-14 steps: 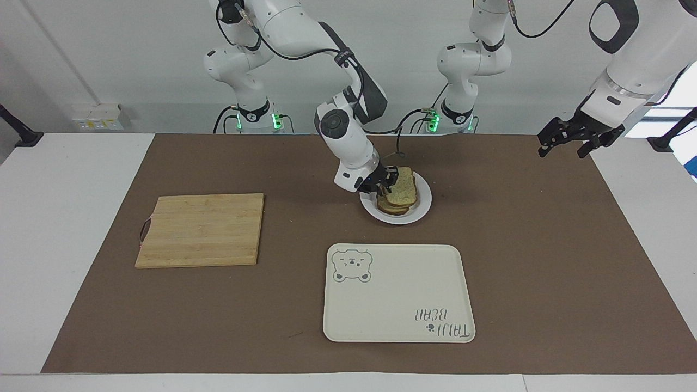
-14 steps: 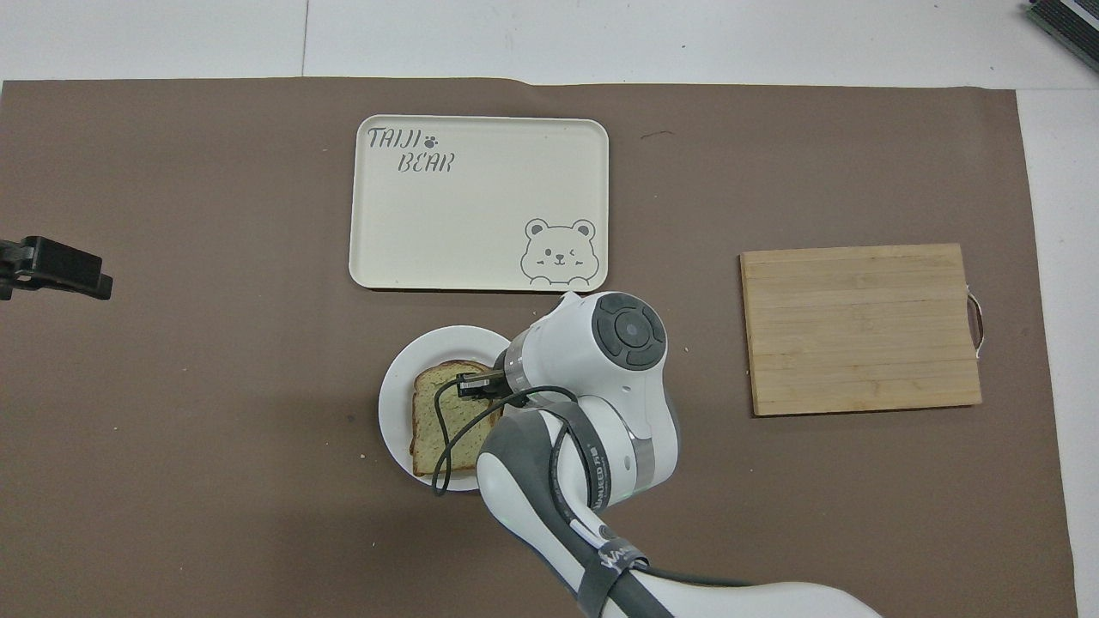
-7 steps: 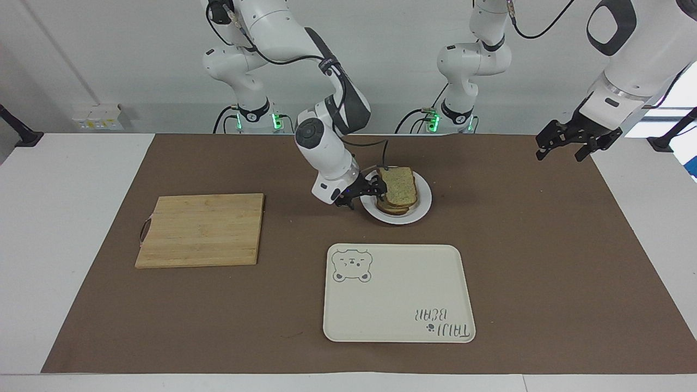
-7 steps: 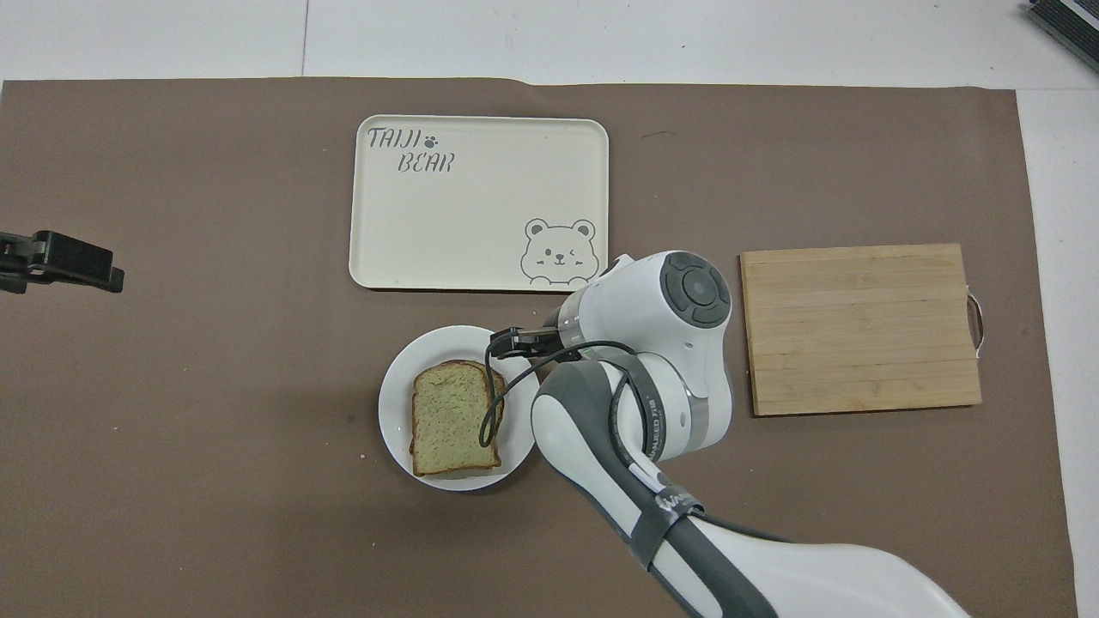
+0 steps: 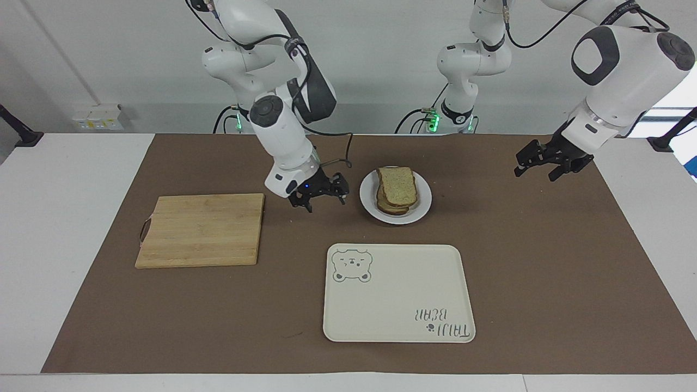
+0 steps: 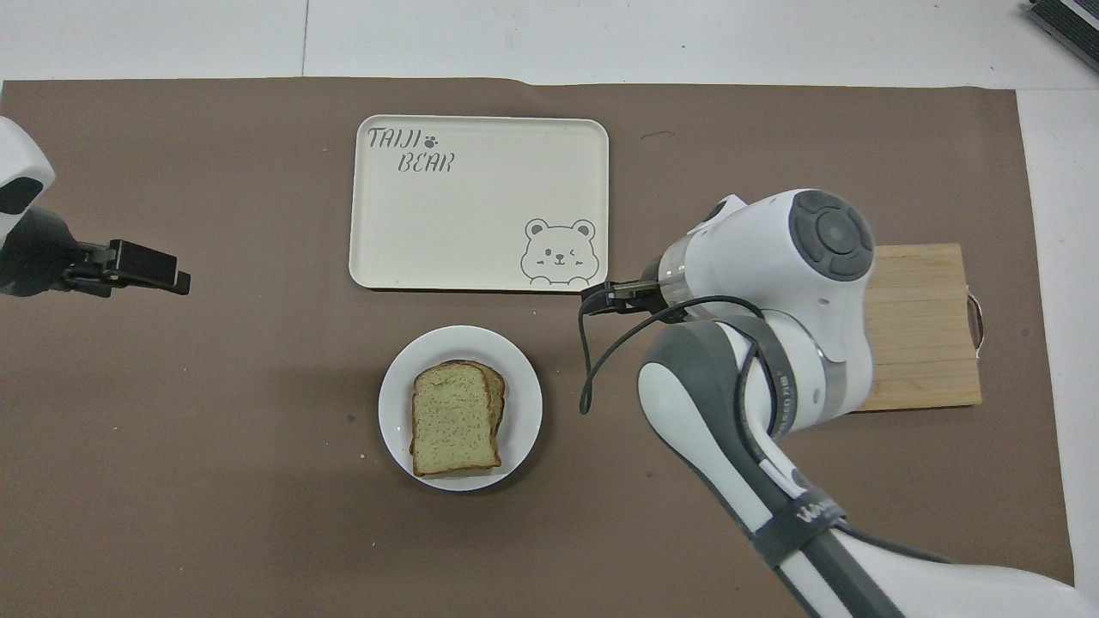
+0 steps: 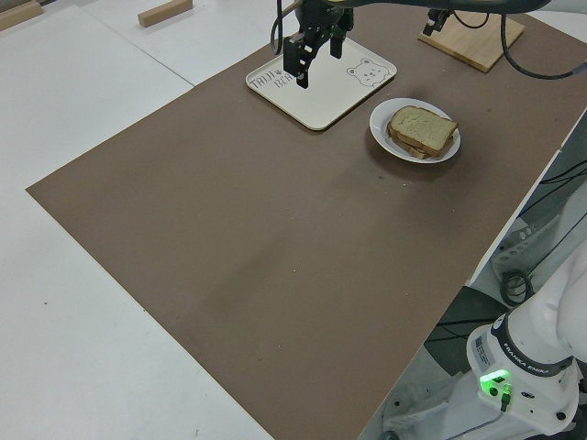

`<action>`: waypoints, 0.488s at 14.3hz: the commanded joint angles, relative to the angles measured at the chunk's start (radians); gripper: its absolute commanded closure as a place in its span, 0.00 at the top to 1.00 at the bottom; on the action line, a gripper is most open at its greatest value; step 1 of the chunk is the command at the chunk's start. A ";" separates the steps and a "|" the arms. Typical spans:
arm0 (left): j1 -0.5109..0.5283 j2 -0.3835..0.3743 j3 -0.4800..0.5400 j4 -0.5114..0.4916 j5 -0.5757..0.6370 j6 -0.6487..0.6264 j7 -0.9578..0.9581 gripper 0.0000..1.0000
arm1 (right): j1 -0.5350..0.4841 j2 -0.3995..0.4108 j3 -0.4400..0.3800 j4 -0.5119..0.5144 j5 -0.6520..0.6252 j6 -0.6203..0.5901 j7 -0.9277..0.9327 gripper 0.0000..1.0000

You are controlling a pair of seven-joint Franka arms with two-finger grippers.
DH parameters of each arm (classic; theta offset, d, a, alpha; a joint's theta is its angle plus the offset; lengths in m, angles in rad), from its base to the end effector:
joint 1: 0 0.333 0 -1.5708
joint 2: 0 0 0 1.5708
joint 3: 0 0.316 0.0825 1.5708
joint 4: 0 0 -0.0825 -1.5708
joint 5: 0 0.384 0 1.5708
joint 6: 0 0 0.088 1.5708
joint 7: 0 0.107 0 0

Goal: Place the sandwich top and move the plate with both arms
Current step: 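Withdraw the right gripper while the left gripper reaches toward the plate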

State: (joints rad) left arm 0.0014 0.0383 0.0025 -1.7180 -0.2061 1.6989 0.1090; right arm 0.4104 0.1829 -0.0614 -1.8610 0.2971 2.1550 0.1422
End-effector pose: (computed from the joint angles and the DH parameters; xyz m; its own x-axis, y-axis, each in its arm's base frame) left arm 0.5693 -0.0172 0.5460 0.9963 -0.0766 -0.0378 -0.0672 -0.9762 0.2064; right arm 0.5762 0.2242 0.4323 0.9972 0.0503 0.0551 0.0630 -0.9634 -0.2604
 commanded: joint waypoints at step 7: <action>0.012 -0.032 0.007 -0.276 -0.289 0.140 0.243 1.00 | -0.149 -0.104 0.011 0.075 -0.182 -0.184 -0.015 1.00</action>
State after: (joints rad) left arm 0.0092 0.0381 0.0140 -1.8943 -0.4311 1.7851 0.2710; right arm 0.2926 0.1137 -0.0622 -1.7977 0.1445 2.0137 0.1414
